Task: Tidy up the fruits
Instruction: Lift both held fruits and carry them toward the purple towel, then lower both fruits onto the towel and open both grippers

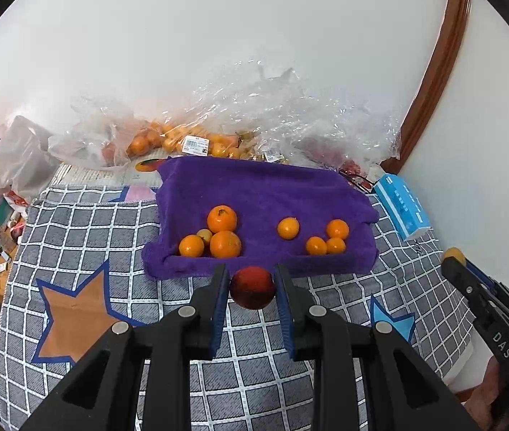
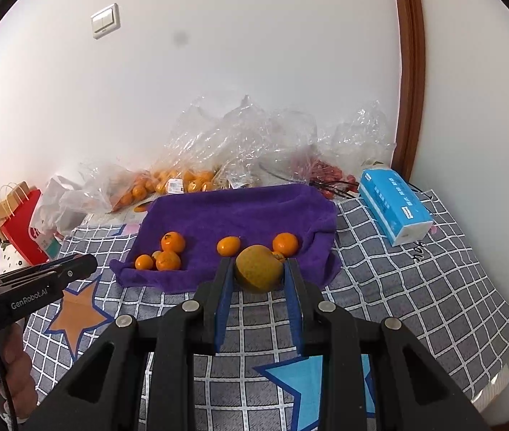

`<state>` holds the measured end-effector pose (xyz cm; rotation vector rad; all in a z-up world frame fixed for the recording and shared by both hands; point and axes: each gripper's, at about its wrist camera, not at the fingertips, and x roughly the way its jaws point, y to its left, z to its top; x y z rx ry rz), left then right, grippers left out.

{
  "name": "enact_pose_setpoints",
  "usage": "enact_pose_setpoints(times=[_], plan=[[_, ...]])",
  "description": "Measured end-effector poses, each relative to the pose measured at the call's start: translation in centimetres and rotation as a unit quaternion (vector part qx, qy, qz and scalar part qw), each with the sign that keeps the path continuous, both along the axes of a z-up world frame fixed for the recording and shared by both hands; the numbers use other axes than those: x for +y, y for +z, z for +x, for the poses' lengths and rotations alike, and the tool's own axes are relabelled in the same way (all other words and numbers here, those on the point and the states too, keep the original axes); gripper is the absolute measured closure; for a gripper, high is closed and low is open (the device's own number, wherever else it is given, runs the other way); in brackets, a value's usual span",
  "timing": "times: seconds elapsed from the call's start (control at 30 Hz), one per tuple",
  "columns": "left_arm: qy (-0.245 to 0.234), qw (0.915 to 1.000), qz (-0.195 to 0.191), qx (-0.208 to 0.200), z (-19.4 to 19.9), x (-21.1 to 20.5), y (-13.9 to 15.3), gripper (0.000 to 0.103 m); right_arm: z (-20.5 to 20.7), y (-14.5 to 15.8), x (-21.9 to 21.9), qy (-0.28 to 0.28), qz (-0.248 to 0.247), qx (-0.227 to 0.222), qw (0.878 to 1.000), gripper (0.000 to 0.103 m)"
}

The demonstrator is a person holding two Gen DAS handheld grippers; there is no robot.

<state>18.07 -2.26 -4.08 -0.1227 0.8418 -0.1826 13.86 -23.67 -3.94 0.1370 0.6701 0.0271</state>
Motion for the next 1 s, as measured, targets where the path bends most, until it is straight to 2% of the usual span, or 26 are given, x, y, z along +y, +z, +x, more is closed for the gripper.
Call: enact_pose_setpoints(times=[0.5, 1.0], plan=[[-0.002, 0.9997, -0.008, 0.022, 4.0, 0.0, -2.2, 0.078, 3.7, -1.4, 0.4, 0.0, -0.006, 0.015, 1.0, 0.075], [-0.005, 0.9986, 0.002, 0.053, 9.0, -0.5, -6.0, 0.078, 9.3, -5.6, -0.2, -0.005, -0.012, 0.056, 0.998, 0.075]])
